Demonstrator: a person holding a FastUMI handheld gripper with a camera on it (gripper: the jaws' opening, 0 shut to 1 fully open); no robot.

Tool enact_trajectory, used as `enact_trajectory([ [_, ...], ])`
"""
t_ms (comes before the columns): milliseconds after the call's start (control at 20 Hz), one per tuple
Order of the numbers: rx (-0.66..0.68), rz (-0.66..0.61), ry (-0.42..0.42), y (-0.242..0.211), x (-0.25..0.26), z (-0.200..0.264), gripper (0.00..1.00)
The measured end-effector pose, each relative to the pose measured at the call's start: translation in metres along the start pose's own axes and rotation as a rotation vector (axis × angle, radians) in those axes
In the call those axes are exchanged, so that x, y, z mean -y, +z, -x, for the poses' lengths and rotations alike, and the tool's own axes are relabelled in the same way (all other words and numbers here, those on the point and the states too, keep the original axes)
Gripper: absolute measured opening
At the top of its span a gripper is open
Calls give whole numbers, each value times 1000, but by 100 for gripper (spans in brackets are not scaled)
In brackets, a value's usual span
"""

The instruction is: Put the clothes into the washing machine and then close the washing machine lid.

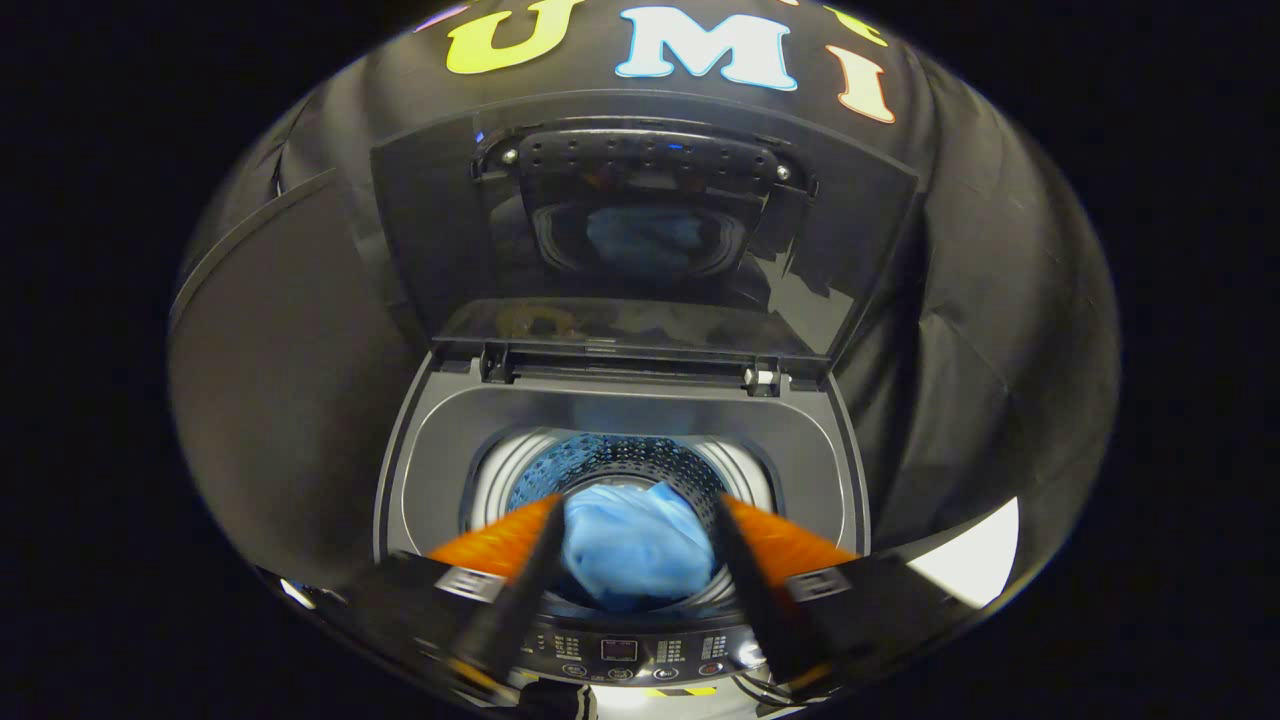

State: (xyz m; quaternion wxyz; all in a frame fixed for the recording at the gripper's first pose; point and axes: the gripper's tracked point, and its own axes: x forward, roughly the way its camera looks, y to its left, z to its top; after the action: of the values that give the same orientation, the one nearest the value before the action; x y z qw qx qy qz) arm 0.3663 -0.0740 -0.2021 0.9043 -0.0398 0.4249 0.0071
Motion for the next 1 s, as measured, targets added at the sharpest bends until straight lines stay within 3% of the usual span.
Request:
enact_trajectory([
  [50,0,-4,-8,-1,2,0,96],
  [350,69,-35,0,10,4,17,97],
  [1000,610,-26,19,120,5,102,97],
])
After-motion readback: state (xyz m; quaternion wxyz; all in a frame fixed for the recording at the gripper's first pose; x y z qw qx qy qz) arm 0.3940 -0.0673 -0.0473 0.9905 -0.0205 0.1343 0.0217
